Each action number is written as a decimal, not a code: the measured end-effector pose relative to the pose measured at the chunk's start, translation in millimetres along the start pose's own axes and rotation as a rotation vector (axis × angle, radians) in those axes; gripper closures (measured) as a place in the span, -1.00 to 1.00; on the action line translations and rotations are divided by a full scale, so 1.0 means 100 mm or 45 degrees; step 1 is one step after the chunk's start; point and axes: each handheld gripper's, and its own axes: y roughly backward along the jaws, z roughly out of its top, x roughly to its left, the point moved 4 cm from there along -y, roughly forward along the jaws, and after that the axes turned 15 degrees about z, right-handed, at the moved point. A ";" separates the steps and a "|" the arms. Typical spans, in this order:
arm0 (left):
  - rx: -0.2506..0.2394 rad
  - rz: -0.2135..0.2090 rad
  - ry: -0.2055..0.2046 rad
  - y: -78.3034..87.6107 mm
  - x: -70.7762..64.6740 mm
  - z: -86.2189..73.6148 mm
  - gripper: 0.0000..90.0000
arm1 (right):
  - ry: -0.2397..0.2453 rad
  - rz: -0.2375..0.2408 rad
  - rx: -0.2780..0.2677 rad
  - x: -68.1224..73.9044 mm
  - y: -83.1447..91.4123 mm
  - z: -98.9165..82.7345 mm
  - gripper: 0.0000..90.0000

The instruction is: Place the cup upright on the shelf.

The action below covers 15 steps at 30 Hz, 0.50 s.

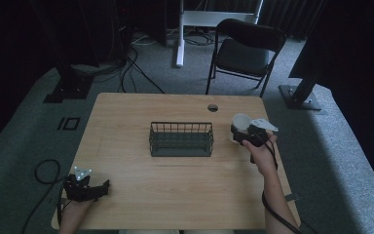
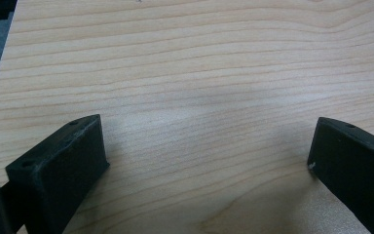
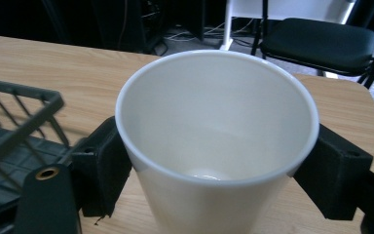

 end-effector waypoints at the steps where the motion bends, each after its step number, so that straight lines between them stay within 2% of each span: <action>1: 0.000 0.000 0.000 0.00 0.00 0.00 -0.98 | 0.003 0.000 -0.006 0.01 0.01 0.02 -0.54; 15: 0.000 0.000 -0.001 0.00 0.00 0.00 -0.98 | 0.048 0.064 -0.032 0.19 0.08 0.29 -0.54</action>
